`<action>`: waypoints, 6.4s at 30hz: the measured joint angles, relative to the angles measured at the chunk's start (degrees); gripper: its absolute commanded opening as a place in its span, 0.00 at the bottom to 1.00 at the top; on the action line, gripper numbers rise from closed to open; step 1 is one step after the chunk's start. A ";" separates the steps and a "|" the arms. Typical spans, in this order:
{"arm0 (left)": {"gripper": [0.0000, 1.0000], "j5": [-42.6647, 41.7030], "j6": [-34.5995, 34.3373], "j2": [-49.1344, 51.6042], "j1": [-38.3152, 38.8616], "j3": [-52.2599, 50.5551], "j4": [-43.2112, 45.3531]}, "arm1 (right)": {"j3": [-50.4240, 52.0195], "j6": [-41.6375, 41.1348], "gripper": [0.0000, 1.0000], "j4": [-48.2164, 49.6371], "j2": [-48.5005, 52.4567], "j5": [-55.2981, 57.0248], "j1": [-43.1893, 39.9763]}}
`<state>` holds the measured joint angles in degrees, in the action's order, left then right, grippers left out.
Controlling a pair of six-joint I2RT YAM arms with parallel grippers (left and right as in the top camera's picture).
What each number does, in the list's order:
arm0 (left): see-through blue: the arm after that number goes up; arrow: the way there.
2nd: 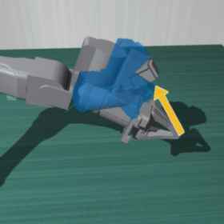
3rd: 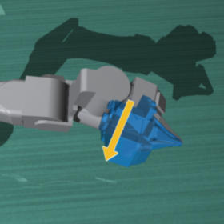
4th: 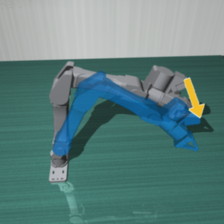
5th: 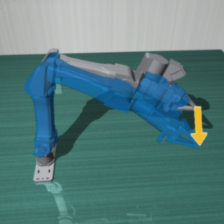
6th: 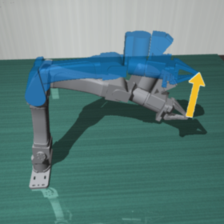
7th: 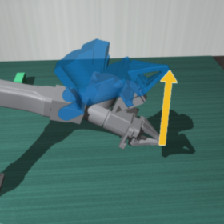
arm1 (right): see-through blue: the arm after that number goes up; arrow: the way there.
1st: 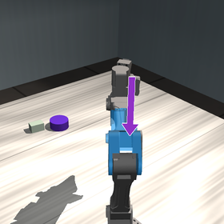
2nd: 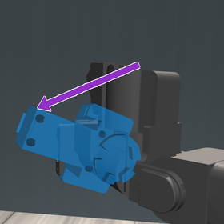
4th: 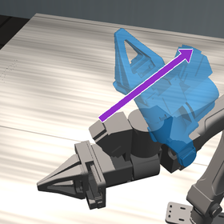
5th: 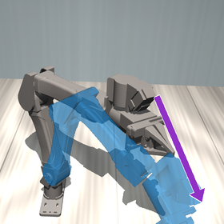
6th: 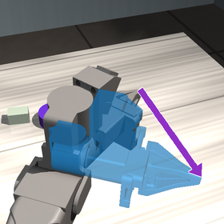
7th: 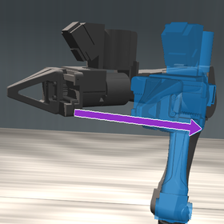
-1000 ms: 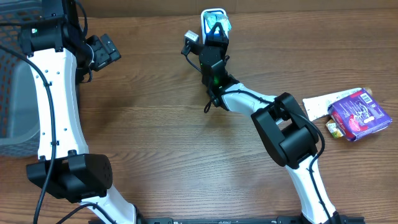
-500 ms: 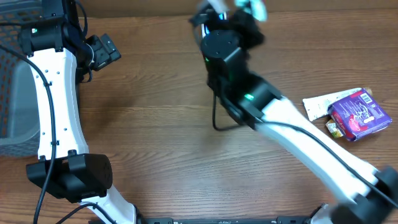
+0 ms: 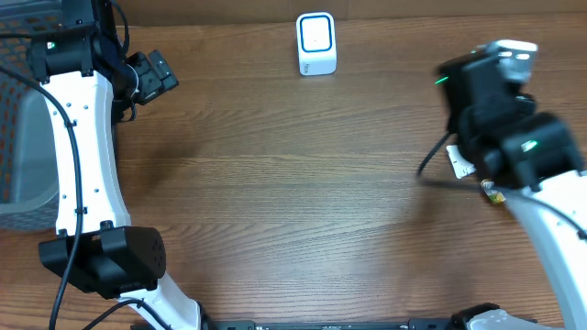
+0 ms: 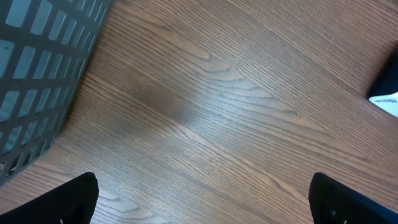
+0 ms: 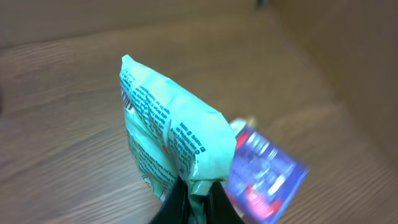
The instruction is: Scan the item barcode
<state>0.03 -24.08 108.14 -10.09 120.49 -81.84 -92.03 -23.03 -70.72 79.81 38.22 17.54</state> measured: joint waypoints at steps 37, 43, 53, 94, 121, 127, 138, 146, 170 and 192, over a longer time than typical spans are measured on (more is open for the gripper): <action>1.00 -0.02 0.00 0.00 0.00 0.00 0.00 | 2.45 1.84 1.00 2.12 8.24 -47.54 -28.50; 1.00 -0.02 0.00 0.00 0.00 0.00 0.00 | -1.44 5.22 1.00 -8.17 -8.37 -54.73 -22.18; 1.00 0.00 0.00 0.00 0.00 0.00 0.00 | -1.44 10.10 1.00 -12.02 -15.76 -54.27 -21.51; 1.00 -0.02 0.00 0.00 0.00 -0.02 0.02 | 88.70 27.56 1.00 76.89 -74.66 -47.80 -15.19; 0.99 0.00 0.00 0.00 0.00 0.00 0.00 | 90.97 26.21 1.00 66.42 -79.08 -47.78 -15.19; 0.99 -0.02 0.00 0.00 0.00 0.00 0.00 | 90.97 26.21 1.00 66.40 -79.08 -47.80 -15.19; 1.00 0.28 0.02 -0.02 0.04 0.00 0.00 | 90.97 26.21 1.00 66.38 -79.08 -47.80 -15.19; 1.00 6.05 0.81 -9.73 5.81 -4.31 9.20 | 90.97 26.21 1.00 66.40 -79.08 -47.80 -15.19; 1.00 4.37 16.81 -83.95 11.04 -102.60 81.70 | 90.97 26.23 1.00 66.42 -79.08 -47.80 -15.19; 1.00 4.31 21.35 -106.55 6.93 -119.99 78.29 | 90.97 26.21 1.00 66.45 -79.08 -47.80 -15.19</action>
<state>4.34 -2.72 1.58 -3.16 0.49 -3.55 -1.06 3.18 -4.27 0.73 -9.58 2.35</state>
